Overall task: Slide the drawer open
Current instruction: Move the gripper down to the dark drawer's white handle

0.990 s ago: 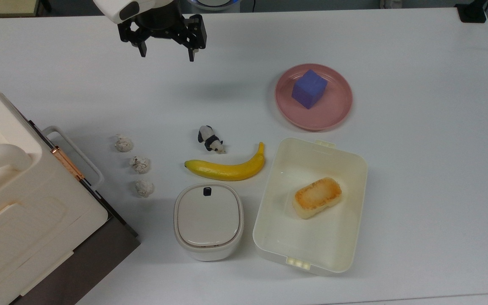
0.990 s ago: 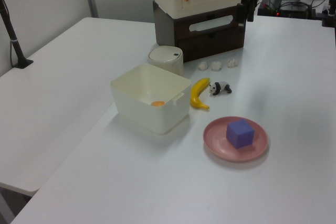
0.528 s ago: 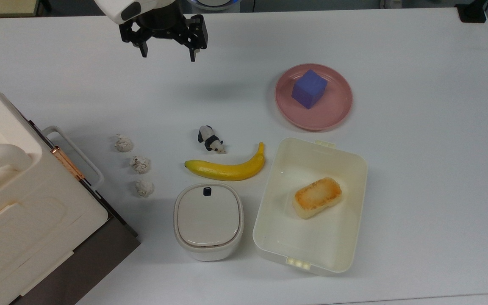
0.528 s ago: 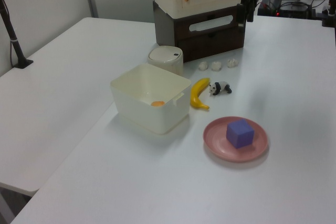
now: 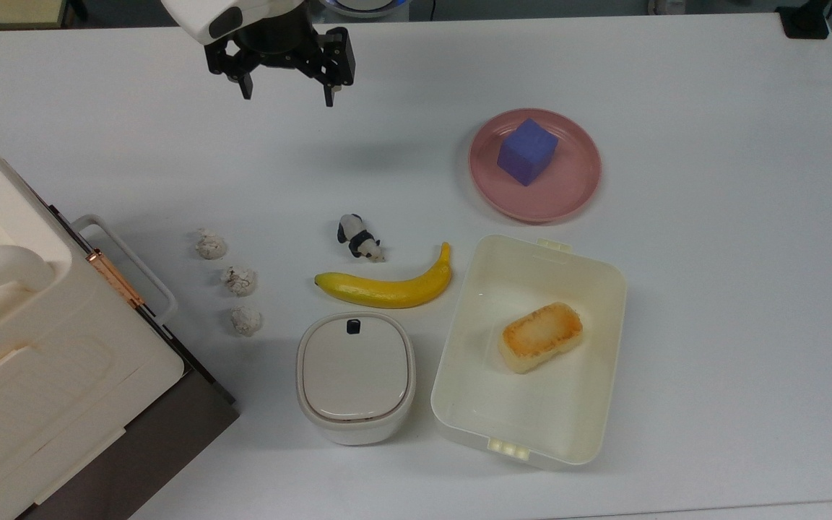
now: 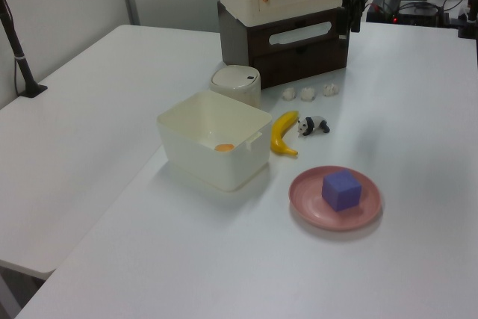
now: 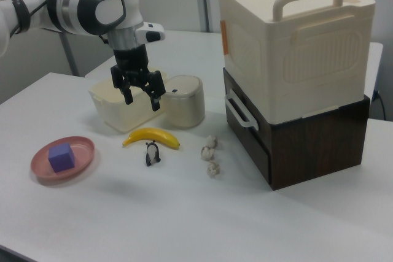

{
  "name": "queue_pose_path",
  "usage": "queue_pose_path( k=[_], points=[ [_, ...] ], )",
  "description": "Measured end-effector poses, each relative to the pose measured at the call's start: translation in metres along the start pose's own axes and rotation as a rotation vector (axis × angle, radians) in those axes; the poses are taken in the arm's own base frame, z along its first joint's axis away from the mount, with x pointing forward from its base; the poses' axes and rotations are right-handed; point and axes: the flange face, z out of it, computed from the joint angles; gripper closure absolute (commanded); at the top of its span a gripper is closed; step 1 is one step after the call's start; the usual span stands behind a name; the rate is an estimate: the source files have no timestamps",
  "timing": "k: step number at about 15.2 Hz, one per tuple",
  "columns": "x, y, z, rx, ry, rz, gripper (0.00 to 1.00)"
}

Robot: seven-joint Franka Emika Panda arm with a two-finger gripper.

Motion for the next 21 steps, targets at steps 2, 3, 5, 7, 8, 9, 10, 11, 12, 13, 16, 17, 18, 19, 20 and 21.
queue_pose_path(
  k=[2,3,5,7,8,9,10,11,12,13,16,17,18,19,20,21],
  points=[
    [0.002,0.003,0.0,-0.038,0.008,-0.009,0.0],
    [0.004,0.005,0.001,-0.063,0.018,-0.033,0.0],
    [0.011,0.006,0.007,-0.1,0.036,-0.09,0.0],
    [0.022,0.009,0.017,-0.137,0.062,-0.147,0.0],
    [0.028,0.016,0.021,-0.158,0.079,-0.162,0.0],
    [0.031,0.021,0.022,-0.171,0.096,-0.174,0.0],
    [0.034,0.031,0.019,-0.192,0.125,-0.19,0.0],
    [0.037,0.041,0.017,-0.211,0.148,-0.211,0.0],
    [0.04,0.051,0.016,-0.239,0.169,-0.242,0.0],
    [0.043,0.056,0.017,-0.262,0.181,-0.263,0.0],
    [0.056,0.062,0.033,-0.326,0.202,-0.312,0.03],
    [0.064,0.061,0.047,-0.344,0.207,-0.346,0.05],
    [0.069,0.059,0.056,-0.354,0.215,-0.366,0.06],
    [0.075,0.058,0.066,-0.362,0.227,-0.383,0.07],
    [0.081,0.059,0.076,-0.374,0.236,-0.395,0.07],
    [0.086,0.062,0.087,-0.386,0.243,-0.403,0.07]
  ],
)
